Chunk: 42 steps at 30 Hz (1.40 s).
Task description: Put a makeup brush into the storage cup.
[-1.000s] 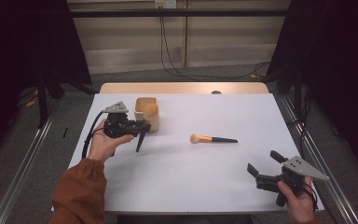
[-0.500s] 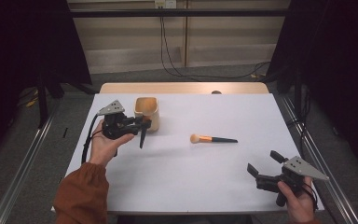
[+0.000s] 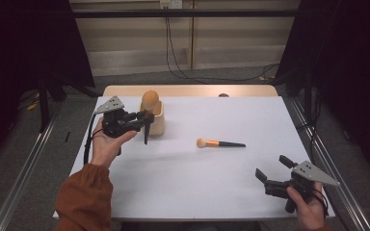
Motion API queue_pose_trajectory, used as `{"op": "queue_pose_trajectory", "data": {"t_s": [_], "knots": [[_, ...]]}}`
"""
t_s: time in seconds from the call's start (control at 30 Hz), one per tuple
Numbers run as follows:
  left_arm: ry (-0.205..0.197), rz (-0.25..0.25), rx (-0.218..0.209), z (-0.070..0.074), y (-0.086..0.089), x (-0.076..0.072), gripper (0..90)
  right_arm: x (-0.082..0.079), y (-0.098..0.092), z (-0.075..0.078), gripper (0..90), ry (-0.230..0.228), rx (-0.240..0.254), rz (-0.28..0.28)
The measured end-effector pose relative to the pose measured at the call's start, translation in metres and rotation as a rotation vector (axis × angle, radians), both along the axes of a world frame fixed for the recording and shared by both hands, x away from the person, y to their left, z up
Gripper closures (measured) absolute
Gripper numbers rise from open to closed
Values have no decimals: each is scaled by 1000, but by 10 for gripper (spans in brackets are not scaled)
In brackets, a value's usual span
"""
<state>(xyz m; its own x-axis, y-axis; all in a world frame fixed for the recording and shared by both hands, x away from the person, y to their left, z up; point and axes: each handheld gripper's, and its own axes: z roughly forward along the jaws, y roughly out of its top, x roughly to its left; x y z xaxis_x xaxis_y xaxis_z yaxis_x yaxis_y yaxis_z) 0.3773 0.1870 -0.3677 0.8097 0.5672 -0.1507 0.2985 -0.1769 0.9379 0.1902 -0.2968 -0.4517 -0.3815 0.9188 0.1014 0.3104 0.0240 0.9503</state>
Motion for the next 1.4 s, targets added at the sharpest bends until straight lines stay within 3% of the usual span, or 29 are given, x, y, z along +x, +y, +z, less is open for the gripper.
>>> {"op": "queue_pose_trajectory", "data": {"t_s": [0.47,1.03,1.2,1.4], "knots": [[-36,19,-51,19,3,4,675,0,0,0,0,-1,2,0],[-79,70,-56,43,0,19,676,0,0,0,0,0,0,6],[-89,78,-93,53,-1,26,675,0,0,0,0,1,5,3],[-88,94,-50,55,-9,32,675,0,0,0,0,1,4,2]]}}
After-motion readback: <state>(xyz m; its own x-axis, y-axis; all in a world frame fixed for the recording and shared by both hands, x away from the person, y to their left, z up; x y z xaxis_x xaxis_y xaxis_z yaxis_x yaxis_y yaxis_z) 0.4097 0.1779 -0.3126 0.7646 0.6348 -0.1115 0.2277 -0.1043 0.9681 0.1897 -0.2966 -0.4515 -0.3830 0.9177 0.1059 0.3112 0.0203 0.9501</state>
